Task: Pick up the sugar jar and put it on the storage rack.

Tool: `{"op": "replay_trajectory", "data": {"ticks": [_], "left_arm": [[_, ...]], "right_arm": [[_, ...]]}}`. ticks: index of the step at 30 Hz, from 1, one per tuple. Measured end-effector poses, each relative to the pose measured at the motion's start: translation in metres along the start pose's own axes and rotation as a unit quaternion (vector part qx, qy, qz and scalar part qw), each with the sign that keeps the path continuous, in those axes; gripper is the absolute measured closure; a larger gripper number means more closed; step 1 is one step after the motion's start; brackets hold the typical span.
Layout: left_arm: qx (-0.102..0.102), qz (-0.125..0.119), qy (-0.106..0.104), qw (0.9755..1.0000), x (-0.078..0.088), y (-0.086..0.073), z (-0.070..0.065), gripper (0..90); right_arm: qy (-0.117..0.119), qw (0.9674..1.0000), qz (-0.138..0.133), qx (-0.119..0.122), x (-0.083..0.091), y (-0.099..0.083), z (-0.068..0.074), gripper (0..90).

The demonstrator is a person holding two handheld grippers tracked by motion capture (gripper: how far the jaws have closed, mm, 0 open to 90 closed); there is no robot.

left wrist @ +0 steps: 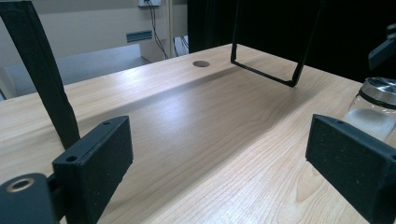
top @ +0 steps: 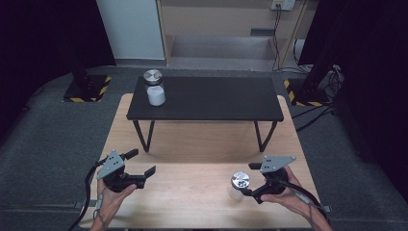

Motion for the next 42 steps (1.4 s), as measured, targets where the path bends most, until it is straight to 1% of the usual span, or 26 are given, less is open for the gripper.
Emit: {"op": "replay_trajectory", "data": {"ticks": [5,8,11,16,20,22,23,25,29,35,38,42], "left_arm": [[-0.001,0.001,-0.001,1.0000,0.000,0.000,0.000,6.3],[-0.002,0.001,0.000,1.0000,0.000,0.000,0.000,6.3],[-0.001,0.001,-0.001,1.0000,-0.001,0.000,-0.001,6.2],[-0.003,0.003,0.000,1.0000,-0.001,0.000,-0.001,6.2],[-0.003,0.003,0.000,1.0000,-0.001,0.000,-0.001,6.2],[-0.003,0.003,-0.001,1.0000,-0.001,0.000,-0.001,6.2],[-0.003,0.003,-0.001,1.0000,-0.001,0.000,-0.001,6.2],[-0.003,0.003,-0.001,1.0000,-0.001,-0.001,-0.001,6.2],[-0.003,0.004,-0.001,1.0000,-0.002,-0.001,-0.001,6.3],[-0.003,0.003,-0.002,1.0000,-0.001,-0.001,-0.001,6.3],[-0.003,0.004,-0.002,1.0000,-0.001,-0.001,-0.001,6.3],[-0.003,0.004,-0.003,1.0000,-0.001,-0.001,-0.001,6.2]], "right_arm": [[-0.001,1.0000,0.010,0.001,-0.012,-0.004,-0.001,9.8],[-0.002,0.9999,0.012,-0.002,-0.018,-0.006,-0.002,10.5],[-0.006,0.9999,0.010,0.000,-0.022,-0.007,-0.002,12.2],[-0.003,1.0000,0.004,-0.003,-0.029,-0.011,-0.004,15.8],[-0.004,1.0000,0.002,0.007,-0.031,-0.013,-0.003,23.3],[-0.004,0.9999,0.001,0.015,-0.031,-0.013,-0.002,29.9],[-0.001,0.9999,0.000,0.016,-0.032,-0.013,-0.002,32.8],[-0.004,0.9997,-0.003,0.025,-0.031,-0.013,0.000,33.7],[-0.011,0.9995,-0.007,0.029,-0.031,-0.014,0.002,34.4],[-0.014,0.9995,-0.005,0.027,-0.031,-0.013,0.003,34.4],[-0.019,0.9996,-0.005,0.020,-0.030,-0.012,0.004,34.5],[-0.024,0.9995,-0.001,0.018,-0.029,-0.011,0.006,34.6]]}}
Point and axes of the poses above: each handheld gripper's, and its own axes: x roughly backward along the jaws, y roughly out of its top, z roughly to its left, the point moved 9 cm from there along -x, roughly forward along the jaws, and after that the axes turned 1 degree about y, right-handed, at the moved point
